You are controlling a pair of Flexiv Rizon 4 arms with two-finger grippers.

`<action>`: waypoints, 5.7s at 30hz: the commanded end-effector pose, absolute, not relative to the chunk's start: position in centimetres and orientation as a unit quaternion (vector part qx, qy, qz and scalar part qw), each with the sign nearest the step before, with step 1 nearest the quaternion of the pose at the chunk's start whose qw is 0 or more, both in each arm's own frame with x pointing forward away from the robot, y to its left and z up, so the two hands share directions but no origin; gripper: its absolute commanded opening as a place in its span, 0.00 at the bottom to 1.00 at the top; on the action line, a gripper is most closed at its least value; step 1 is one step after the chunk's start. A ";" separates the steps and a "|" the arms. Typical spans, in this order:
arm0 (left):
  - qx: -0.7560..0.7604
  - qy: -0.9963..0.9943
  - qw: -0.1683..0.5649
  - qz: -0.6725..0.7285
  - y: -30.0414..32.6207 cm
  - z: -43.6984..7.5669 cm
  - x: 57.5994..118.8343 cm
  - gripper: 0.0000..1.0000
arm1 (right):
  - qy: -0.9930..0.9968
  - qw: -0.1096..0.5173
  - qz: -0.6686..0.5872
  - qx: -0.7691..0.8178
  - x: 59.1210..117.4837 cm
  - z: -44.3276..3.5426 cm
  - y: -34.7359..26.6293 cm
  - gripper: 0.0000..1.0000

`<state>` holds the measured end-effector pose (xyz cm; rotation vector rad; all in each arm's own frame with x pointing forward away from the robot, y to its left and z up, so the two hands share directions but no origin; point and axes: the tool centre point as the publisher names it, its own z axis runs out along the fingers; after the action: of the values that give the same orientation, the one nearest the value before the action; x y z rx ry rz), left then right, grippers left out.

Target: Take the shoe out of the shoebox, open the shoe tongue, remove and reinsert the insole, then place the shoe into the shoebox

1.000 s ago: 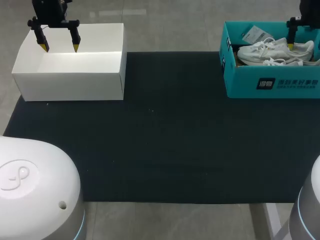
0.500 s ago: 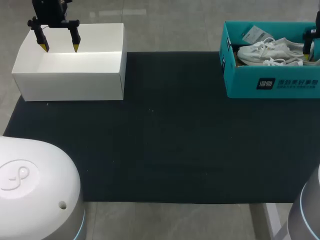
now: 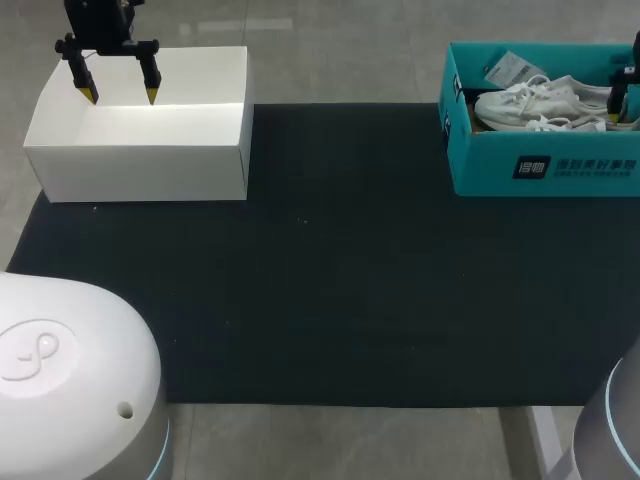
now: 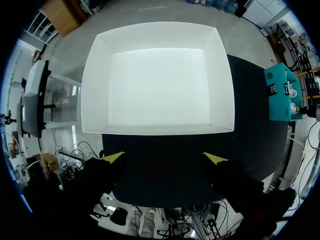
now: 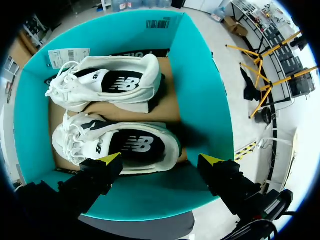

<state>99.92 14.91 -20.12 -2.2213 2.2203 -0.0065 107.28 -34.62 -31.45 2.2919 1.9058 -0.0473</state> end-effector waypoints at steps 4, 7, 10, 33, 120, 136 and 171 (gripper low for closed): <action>-0.707 0.707 0.000 -0.001 14.9 -20.1 99.9 1.00 | 0.639 0.075 -0.009 0.765 107.8 -33.4 -35.1 1.00; -0.707 0.707 0.000 -0.001 14.9 -20.1 99.9 1.00 | 0.637 0.067 -0.009 0.768 108.0 -34.0 -35.3 1.00; -0.707 0.707 0.000 -0.001 14.9 -20.1 99.9 1.00 | 0.635 0.060 -0.014 0.770 108.0 -34.8 -35.3 1.00; -0.707 0.707 0.000 -0.001 14.9 -20.1 99.9 1.00 | 0.605 0.041 -0.066 0.792 106.8 -36.6 -36.5 0.00; -0.707 0.707 0.000 -0.001 14.9 -20.1 99.9 1.00 | 0.531 0.140 -0.086 0.831 84.1 -14.0 -2.3 0.00; -0.707 0.707 0.000 -0.001 14.9 -20.1 99.9 1.00 | 0.524 0.140 -0.112 0.832 82.6 -16.2 1.1 0.00; -0.707 0.707 0.000 -0.001 14.9 -20.1 99.9 1.00 | 0.544 0.090 -0.125 0.825 77.7 -33.8 3.4 0.00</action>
<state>99.91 14.91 -20.11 -2.2211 2.2202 -0.0064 77.92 3.07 -32.79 2.4421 1.6198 -0.3721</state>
